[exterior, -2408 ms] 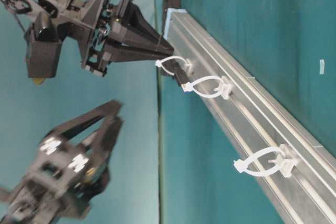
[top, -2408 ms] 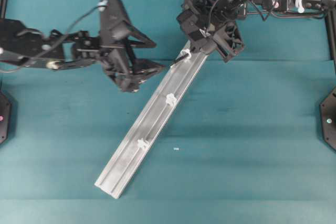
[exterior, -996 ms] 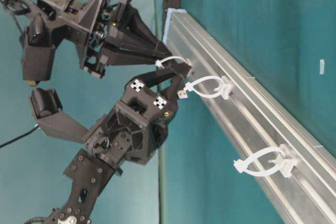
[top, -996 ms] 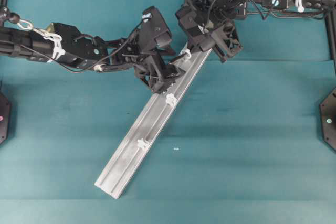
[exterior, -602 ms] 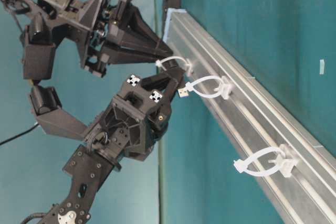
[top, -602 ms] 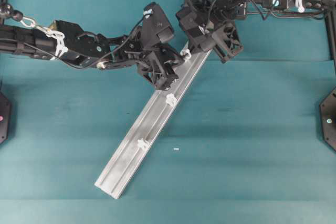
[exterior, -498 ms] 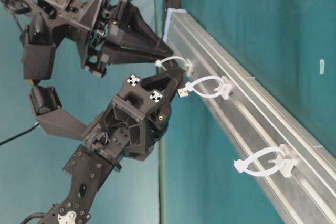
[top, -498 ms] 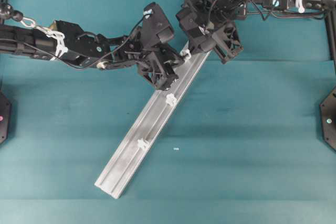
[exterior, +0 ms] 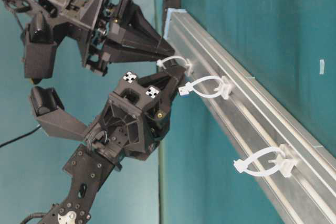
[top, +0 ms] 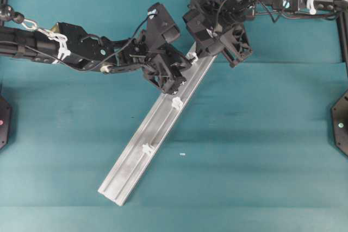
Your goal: Pass the USB cable through three rings with both arms.
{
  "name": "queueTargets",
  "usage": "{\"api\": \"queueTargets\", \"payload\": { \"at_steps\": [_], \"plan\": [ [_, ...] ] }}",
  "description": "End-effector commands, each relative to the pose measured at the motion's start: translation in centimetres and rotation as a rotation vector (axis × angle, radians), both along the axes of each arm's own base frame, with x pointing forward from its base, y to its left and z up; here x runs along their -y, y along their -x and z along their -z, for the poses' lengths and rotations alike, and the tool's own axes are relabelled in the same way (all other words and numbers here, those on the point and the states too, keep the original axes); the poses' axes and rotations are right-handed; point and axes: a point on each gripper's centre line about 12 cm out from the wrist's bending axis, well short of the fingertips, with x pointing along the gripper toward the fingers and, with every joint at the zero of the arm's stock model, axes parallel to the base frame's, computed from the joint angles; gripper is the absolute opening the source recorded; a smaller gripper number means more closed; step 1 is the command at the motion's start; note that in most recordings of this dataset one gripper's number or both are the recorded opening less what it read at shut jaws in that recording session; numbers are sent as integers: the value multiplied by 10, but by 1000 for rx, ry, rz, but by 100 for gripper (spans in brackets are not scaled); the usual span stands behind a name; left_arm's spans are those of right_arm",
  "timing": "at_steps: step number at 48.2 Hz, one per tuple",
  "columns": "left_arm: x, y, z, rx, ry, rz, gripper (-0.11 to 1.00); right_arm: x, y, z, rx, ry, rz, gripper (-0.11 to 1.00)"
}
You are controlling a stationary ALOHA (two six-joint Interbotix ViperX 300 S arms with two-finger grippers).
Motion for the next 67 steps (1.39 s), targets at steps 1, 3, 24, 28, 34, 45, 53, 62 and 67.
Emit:
{"api": "queueTargets", "payload": {
  "at_steps": [1,3,24,28,34,45,53,62,67],
  "plan": [
    [6,-4,-11,32,0,9,9,-3,-1,0,-7,4,-11,9],
    [6,-4,-11,33,4,9,9,-4,-1,0,-8,5,-14,9],
    [7,-2,-10,18,135,-70,9,10,1,-5,50,39,155,87],
    [8,-1,-11,26,166,-91,9,9,5,-8,66,57,168,85],
    [8,0,-18,46,215,-124,9,-1,10,-18,106,97,168,83],
    [10,7,-35,79,285,-170,9,-27,12,-30,174,171,131,82],
    [14,11,-40,97,331,-191,9,-49,2,-30,210,198,83,82],
    [22,11,-40,99,361,-192,9,-64,-8,-29,236,213,49,77],
    [26,11,-40,96,362,-183,9,-67,-9,-23,215,231,12,73]
  ]
}}
